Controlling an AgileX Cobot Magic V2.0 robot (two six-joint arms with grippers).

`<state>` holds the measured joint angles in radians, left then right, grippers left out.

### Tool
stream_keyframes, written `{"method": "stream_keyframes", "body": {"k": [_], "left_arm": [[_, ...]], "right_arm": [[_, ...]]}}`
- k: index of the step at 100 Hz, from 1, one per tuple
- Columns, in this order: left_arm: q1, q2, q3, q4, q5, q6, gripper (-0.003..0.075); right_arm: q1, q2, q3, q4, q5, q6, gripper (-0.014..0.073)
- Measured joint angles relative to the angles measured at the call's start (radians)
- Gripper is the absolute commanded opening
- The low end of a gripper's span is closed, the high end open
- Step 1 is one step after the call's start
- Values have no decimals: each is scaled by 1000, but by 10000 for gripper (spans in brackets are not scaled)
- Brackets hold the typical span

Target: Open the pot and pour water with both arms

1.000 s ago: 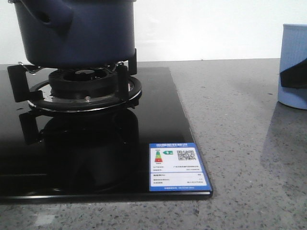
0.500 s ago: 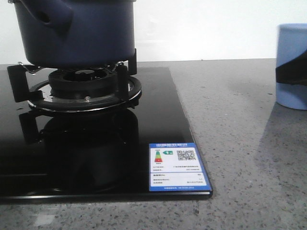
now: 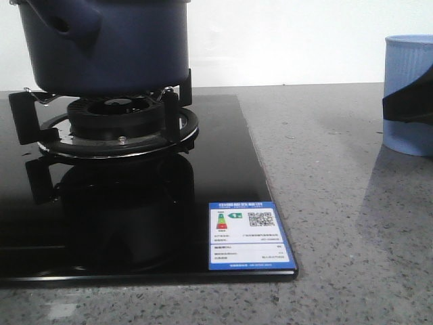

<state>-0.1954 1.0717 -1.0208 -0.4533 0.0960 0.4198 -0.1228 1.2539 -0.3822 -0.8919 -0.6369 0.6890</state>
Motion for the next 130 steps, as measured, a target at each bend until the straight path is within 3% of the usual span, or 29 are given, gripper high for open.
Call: {"method": "stream_keyframes", "body": {"k": [25,52,68,82,105,130], "left_arm": [[0,0,0,0,0,0,357],[0,0,0,0,0,0,357],[0,0,0,0,0,0,357],[0,0,0,0,0,0,357],[0,0,0,-2,0,0,357],[-27,6,0,-35,8,0,358]], "right_arm": [[0,-141,67,-10,43,34,646],[0,-382,128,-50,190,200,645],[0,-552,133,-51,217,232,626],[0,-676,133,-51,227,237,459],[0,-754,51,-51,260,239,-77],[0,-754,-11,-51,261,239,-73]]}}
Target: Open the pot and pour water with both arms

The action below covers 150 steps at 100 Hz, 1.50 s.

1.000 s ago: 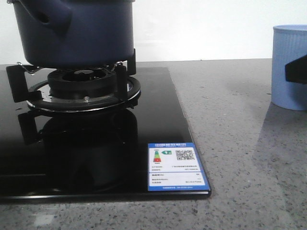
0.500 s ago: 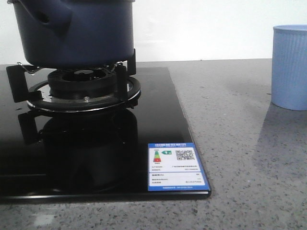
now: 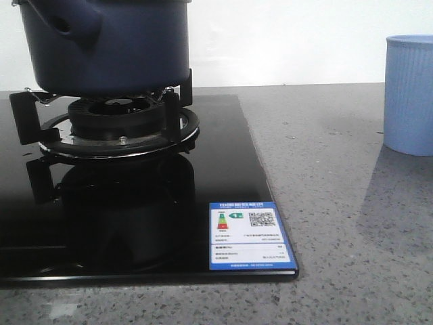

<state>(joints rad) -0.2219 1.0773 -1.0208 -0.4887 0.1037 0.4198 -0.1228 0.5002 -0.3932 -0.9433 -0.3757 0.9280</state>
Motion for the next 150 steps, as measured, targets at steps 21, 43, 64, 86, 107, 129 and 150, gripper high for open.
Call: {"method": "stream_keyframes", "body": {"k": [21,43,64,86,107,129,150], "left_arm": [[-129,45,0,-4,-4,0,358],[-214,130,0,-5,-67,0,358],[-243,212,0,3,-104,0,358],[-245,263,0,5,-104,0,358],[-245,268,0,5,-109,0,358],[-249,289,-2,13,-126,6,358],[-252,291,-2,13,-122,6,371]], "right_arm": [[0,0,0,-2,4,0,-73],[0,0,0,-8,7,0,-73],[0,0,0,-21,7,0,-74],[0,0,0,-28,9,0,-74],[0,0,0,-28,15,0,-74],[0,0,-2,-30,15,0,-74],[0,0,-2,-30,15,0,-74]]}}
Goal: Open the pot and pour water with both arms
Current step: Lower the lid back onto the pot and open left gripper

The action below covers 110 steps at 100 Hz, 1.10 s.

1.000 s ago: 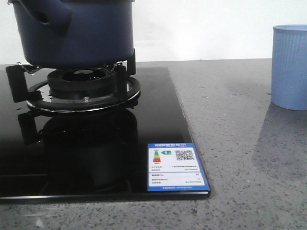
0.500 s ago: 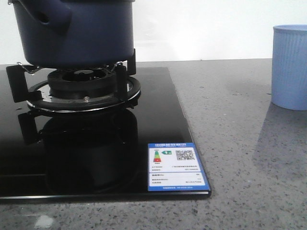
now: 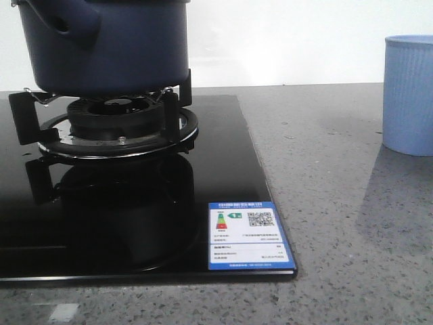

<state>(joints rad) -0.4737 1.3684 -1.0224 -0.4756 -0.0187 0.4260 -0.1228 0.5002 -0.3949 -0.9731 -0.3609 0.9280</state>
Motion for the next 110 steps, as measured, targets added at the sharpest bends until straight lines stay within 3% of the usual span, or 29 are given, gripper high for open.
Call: {"method": "stream_keyframes", "body": {"k": [20,42,71,78,85,92,104,110], "left_arm": [[0,0,0,0,7,0,592],[0,-32,0,0,9,0,599],[0,-219,0,14,19,0,592],[2,-263,0,29,35,0,546],[16,-303,0,40,62,0,451],[44,-339,0,47,100,0,308],[115,-406,2,55,183,0,0],[161,-449,18,62,213,0,-20]], "right_arm": [[0,0,0,0,0,0,-74],[0,0,0,0,0,0,-74],[0,0,0,0,0,0,-74],[0,0,0,0,0,0,-74],[0,0,0,0,0,0,-74],[0,0,2,-2,0,0,-74],[0,0,17,-12,43,12,-74],[0,0,19,-13,82,31,-74]]}}
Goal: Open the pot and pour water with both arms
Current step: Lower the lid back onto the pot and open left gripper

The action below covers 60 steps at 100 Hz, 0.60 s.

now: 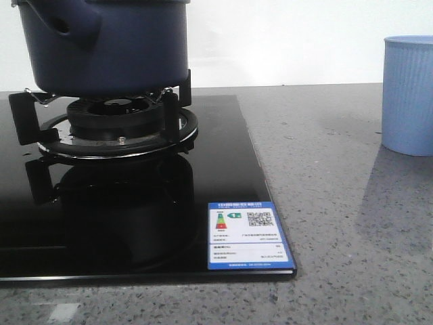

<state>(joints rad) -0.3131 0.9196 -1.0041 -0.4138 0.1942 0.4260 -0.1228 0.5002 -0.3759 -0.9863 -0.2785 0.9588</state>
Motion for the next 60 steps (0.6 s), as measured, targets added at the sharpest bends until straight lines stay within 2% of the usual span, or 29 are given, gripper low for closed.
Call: {"method": "stream_keyframes", "body": {"k": [25,43,60], "left_arm": [[145,-233,198,9,21,0,-19],[169,-444,433,1,-50,0,-19],[169,-597,601,-32,-64,0,-19]], "right_arm": [[0,0,26,0,118,29,-74],[0,0,94,0,162,36,-74],[0,0,156,0,163,36,-74]]}}
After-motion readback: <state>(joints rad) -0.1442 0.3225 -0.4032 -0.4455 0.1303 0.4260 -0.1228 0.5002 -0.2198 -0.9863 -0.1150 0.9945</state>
